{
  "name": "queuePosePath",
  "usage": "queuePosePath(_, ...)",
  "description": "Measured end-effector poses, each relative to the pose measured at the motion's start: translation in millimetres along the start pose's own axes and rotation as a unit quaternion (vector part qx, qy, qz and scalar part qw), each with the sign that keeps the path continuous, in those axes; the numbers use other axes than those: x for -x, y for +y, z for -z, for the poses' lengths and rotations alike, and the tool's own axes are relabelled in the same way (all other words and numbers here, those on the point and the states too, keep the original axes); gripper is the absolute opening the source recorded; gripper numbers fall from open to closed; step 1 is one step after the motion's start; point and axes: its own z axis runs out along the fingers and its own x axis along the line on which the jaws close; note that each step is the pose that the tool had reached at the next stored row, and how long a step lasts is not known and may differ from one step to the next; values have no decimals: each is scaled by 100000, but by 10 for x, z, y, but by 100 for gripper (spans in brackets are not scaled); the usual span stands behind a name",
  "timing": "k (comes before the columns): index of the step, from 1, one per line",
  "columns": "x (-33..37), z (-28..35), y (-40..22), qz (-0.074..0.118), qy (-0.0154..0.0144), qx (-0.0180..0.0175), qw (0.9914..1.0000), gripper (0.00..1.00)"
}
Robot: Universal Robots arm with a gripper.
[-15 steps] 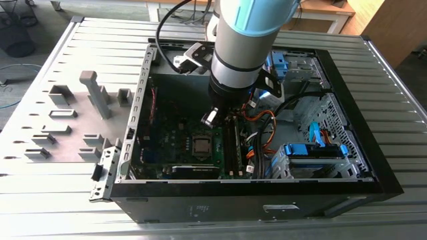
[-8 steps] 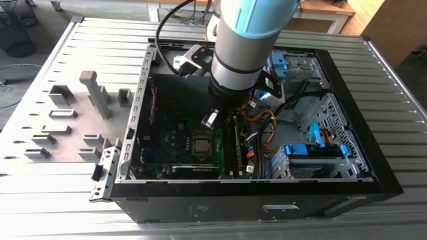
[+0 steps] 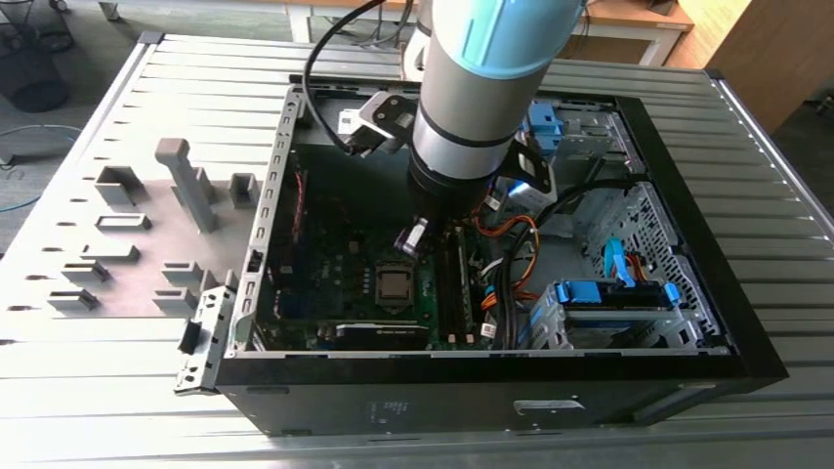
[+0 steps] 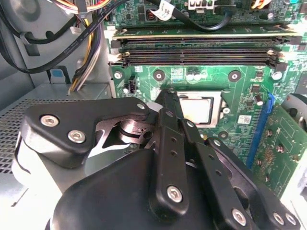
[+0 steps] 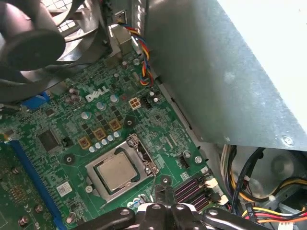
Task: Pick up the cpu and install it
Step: 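Install the first cpu locking lever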
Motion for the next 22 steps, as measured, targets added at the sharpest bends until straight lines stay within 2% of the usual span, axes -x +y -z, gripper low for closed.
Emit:
queuePosePath(6,-5,-14,-4,1614,542,-83,99985,11)
queuePosePath(11,-7,-37,-7,2979,1146,-242,99949,11)
queuePosePath(22,-11,-43,-2,3287,1194,-234,99939,11)
